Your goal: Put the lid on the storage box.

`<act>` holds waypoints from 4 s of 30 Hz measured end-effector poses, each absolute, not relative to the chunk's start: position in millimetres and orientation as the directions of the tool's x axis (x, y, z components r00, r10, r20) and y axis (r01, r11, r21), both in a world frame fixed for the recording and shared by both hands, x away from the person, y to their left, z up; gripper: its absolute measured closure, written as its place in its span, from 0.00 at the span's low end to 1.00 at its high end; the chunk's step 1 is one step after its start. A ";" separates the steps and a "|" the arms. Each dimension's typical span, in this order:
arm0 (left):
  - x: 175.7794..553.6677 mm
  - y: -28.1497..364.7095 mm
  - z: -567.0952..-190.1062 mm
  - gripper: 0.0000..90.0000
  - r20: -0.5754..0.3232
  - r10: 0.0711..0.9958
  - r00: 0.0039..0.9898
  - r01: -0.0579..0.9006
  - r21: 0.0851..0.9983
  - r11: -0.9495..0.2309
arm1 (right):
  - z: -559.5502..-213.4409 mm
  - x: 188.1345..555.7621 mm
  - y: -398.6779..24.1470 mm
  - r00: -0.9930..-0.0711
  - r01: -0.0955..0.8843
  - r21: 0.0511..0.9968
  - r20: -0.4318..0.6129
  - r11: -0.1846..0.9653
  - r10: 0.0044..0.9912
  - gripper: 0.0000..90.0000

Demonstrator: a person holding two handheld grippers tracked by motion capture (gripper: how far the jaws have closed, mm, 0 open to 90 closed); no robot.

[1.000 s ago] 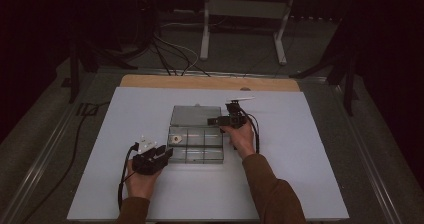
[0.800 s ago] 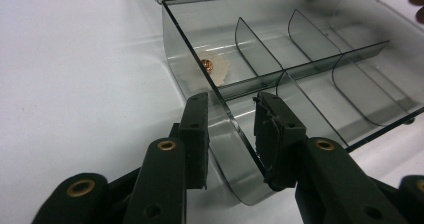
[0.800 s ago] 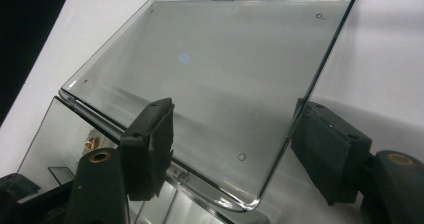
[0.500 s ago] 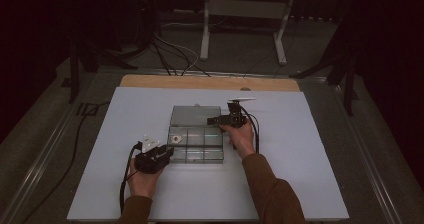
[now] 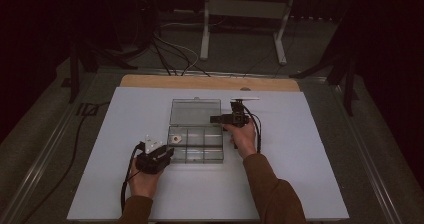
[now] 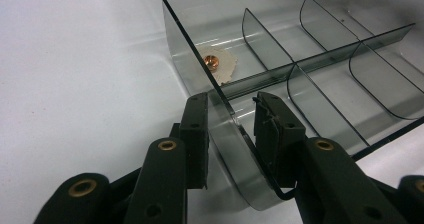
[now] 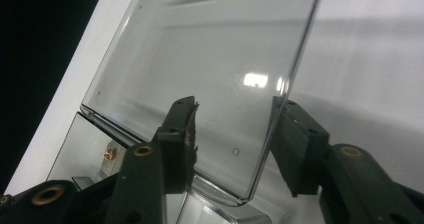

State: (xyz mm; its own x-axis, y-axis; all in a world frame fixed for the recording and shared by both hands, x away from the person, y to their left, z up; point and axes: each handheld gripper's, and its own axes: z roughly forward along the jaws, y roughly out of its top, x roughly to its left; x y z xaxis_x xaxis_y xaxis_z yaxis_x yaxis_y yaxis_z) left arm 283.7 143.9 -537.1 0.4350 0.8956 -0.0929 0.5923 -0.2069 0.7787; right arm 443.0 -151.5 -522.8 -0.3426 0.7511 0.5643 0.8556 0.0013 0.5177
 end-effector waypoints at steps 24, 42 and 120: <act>283.8 144.2 -537.3 0.78 -0.091 0.894 0.439 0.589 0.781 -0.209 | -505.8 428.9 -157.8 -0.479 0.749 0.657 0.443 0.089 0.758 0.78; 283.4 143.8 -537.0 0.79 -0.086 0.894 0.439 0.587 0.781 -0.213 | -494.8 411.2 -152.9 -0.581 0.630 0.735 0.233 0.250 0.779 0.79; 270.0 158.5 -477.8 0.70 -0.189 0.866 0.464 0.440 0.897 -0.040 | -487.1 373.7 -149.4 -0.646 0.504 0.759 0.014 0.412 0.764 0.82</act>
State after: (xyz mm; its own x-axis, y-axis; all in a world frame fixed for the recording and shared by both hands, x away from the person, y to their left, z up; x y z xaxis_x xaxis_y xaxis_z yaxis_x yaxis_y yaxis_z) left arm 270.0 158.5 -477.8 0.4639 0.8655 -0.1889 0.4403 -0.0403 0.8969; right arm 373.7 -149.4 -487.1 -0.6455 0.7636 0.0142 0.5043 0.4122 0.7588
